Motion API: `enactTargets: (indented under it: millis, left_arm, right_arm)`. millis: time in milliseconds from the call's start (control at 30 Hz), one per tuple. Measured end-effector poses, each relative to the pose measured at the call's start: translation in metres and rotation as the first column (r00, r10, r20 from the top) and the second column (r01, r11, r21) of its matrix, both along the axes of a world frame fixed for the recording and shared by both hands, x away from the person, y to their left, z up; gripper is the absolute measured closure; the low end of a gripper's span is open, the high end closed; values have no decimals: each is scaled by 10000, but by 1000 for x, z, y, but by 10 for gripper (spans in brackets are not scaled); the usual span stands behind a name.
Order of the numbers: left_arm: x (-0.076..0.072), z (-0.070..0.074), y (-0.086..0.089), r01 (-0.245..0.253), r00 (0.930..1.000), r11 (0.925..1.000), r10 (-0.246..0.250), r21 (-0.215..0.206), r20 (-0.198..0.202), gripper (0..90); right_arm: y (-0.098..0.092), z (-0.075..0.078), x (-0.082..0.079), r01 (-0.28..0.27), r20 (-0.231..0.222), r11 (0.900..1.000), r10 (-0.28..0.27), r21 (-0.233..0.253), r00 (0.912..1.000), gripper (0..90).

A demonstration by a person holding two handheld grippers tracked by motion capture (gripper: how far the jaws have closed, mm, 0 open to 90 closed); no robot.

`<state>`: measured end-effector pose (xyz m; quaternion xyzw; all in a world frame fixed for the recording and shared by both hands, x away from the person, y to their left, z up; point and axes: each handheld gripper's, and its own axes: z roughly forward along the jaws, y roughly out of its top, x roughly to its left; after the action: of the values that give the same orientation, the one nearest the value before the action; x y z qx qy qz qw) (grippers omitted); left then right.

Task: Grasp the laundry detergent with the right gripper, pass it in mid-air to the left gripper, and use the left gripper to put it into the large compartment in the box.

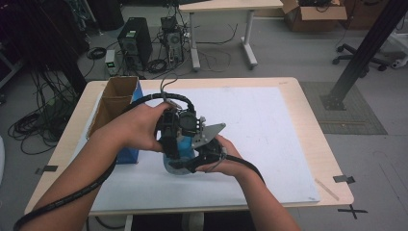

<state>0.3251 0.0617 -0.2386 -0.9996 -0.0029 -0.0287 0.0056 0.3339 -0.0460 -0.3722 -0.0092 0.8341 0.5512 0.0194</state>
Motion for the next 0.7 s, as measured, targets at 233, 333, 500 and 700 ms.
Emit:
enactTargets:
  millis: [233, 333, 500, 700]
  left_arm:
    - [1, -1, -1, -50, 10000, 9997, 48, 226, 74, 397]
    - [1, 1, -1, -63, 9999, 9998, 62, 188, 82, 397]
    - [0, 3, 0, -54, 10000, 9999, 54, 96, 51, 397]
    - [1, 7, -2, -143, 9999, 9998, 143, 120, -16, 397]
  right_arm:
    - [-3, 0, -2, 321, 60, 9994, -322, 94, 9995, 291]
    - [-6, -2, -2, 385, -101, 9992, -383, 142, 9992, 276]
    - [-8, -7, -1, 654, -202, 9974, -647, 317, 9977, 214]
    - [-9, -8, -2, 740, -278, 9955, -724, 585, 9970, 160]
